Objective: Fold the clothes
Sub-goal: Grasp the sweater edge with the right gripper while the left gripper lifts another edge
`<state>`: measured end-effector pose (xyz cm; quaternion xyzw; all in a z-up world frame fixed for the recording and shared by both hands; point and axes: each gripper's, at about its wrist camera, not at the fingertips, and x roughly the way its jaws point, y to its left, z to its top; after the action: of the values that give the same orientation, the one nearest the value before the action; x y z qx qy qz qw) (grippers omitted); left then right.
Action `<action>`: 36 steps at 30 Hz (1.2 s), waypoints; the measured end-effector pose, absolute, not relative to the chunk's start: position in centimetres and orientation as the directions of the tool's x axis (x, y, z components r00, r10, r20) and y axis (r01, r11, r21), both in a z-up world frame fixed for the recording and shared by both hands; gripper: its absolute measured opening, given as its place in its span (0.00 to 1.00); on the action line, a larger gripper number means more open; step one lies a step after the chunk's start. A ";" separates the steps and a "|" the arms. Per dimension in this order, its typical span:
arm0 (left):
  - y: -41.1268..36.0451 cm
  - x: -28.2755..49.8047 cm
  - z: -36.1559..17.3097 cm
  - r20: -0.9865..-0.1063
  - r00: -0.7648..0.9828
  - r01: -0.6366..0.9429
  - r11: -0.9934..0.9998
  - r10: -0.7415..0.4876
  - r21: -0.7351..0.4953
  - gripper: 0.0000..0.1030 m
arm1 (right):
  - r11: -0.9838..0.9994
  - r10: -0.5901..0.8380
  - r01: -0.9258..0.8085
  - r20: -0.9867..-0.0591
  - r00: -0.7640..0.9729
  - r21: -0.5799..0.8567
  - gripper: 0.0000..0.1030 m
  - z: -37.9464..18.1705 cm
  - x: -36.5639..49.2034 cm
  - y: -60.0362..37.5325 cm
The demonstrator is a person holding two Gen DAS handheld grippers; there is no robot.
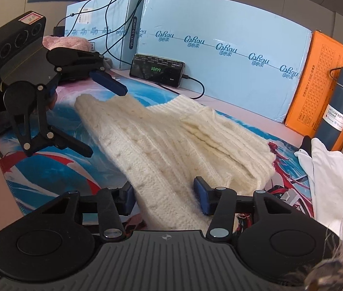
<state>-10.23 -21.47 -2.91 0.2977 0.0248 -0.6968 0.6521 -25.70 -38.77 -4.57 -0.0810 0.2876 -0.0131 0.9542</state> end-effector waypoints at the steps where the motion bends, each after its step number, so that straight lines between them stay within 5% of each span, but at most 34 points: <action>1: -21.3 -10.1 -2.9 -0.445 0.027 0.923 -0.148 -0.895 0.355 0.97 | 0.987 -0.070 -0.020 -0.543 0.837 -0.158 0.42 -4.5 -25.8 -38.7; 7: -19.5 -10.0 -2.1 -0.507 -0.097 0.910 -0.282 -0.857 0.303 0.90 | 0.989 -0.016 -0.066 -0.545 0.838 -0.130 0.34 -3.5 -27.3 -36.9; 13: -16.7 -10.5 -0.1 -0.466 -0.257 0.878 -0.406 -0.847 0.253 0.83 | 0.982 0.058 -0.144 -0.536 0.842 -0.119 0.30 -2.2 -30.3 -32.8; 25: -18.0 -6.4 -0.3 -0.361 -0.372 0.918 -0.396 -0.855 -0.007 0.83 | 0.980 0.119 -0.064 -0.304 0.945 0.186 0.28 -1.2 -31.0 -39.2; 32: -21.0 -3.8 -0.7 -0.302 -0.326 0.944 -0.293 -0.896 -0.151 0.29 | 0.942 0.095 -0.037 -0.159 0.983 0.335 0.23 -0.9 -30.5 -43.3; 36: -22.3 -3.2 -0.5 -0.243 -0.265 0.953 -0.216 -0.933 -0.212 0.24 | 0.928 0.005 0.036 -0.108 0.994 0.371 0.25 -0.6 -30.3 -44.6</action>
<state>-3.18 -22.26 -0.53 0.0312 0.1605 -0.7791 0.6052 -30.34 -44.59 -0.64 0.1898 0.0534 -0.0079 0.9803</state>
